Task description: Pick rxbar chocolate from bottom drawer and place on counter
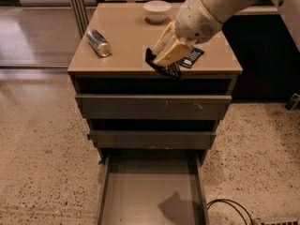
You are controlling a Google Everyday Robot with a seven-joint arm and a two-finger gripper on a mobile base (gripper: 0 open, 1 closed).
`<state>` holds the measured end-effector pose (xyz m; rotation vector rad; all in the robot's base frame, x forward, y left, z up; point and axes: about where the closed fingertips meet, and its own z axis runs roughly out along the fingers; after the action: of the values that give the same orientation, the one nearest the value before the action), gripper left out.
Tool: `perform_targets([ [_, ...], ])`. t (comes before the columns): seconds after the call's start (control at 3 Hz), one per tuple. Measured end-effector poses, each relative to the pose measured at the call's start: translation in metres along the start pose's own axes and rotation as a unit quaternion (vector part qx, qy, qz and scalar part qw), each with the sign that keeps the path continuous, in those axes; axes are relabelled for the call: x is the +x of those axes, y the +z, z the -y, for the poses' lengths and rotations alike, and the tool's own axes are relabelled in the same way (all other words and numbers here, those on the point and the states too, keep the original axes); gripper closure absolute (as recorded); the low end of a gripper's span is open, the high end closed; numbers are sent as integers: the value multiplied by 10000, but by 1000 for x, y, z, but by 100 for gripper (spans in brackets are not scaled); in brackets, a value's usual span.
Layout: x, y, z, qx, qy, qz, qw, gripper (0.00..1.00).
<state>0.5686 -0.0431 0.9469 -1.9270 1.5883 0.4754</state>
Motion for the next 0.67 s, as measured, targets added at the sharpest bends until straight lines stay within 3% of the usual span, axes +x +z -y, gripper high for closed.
perform_targets([
  [0.33,-32,5,36,-202,-168,64,9996,100],
  [0.67,-65,31,78,-297,-427,404,9978,100],
])
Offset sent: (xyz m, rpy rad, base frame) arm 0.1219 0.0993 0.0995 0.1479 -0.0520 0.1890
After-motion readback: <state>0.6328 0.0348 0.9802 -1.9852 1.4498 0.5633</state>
